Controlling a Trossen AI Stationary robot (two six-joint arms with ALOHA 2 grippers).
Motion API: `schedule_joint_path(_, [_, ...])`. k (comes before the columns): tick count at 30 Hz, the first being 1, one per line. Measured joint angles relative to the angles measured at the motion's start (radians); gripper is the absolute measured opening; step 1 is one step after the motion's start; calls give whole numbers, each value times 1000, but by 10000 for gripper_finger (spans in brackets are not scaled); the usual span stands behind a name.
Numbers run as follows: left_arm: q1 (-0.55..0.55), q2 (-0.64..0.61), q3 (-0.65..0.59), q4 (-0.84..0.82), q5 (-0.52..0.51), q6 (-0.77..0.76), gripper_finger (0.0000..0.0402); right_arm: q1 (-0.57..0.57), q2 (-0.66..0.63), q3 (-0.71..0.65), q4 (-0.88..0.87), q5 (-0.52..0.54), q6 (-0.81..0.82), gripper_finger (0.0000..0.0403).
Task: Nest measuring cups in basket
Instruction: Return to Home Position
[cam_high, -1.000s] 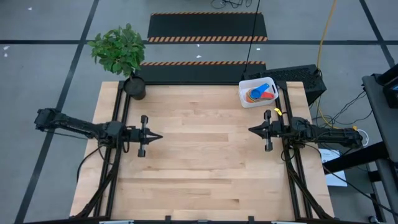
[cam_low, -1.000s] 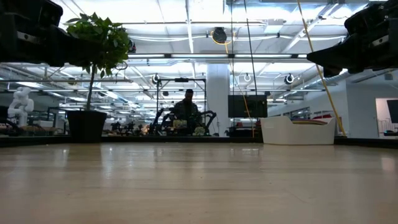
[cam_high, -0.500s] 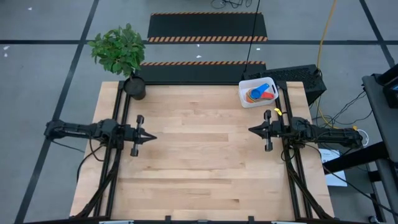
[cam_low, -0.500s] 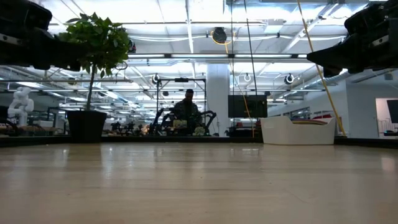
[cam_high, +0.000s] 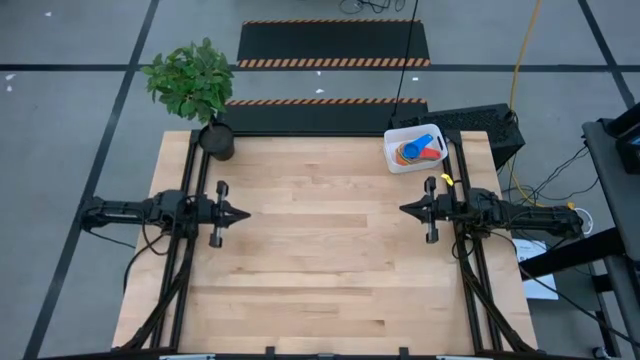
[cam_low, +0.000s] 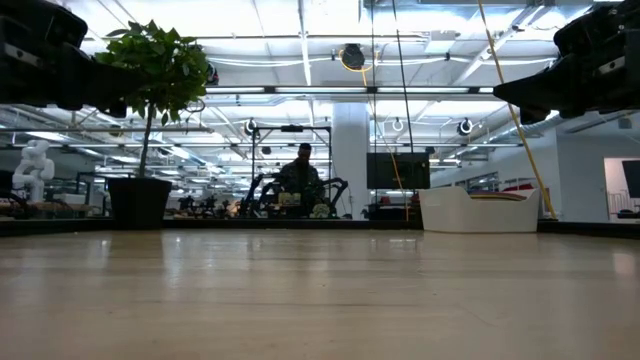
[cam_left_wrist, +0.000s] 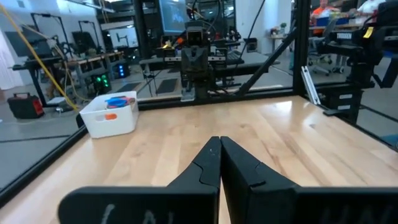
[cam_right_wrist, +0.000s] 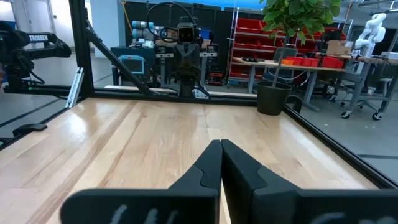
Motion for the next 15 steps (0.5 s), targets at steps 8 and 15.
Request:
schedule_joint_path(8, [0,0,0,-1,1,-7,6,0,0,0,0,0,0,0])
schedule_joint_path(15, [0,0,0,-1,1,16,6,0,0,0,-1,0,0,0])
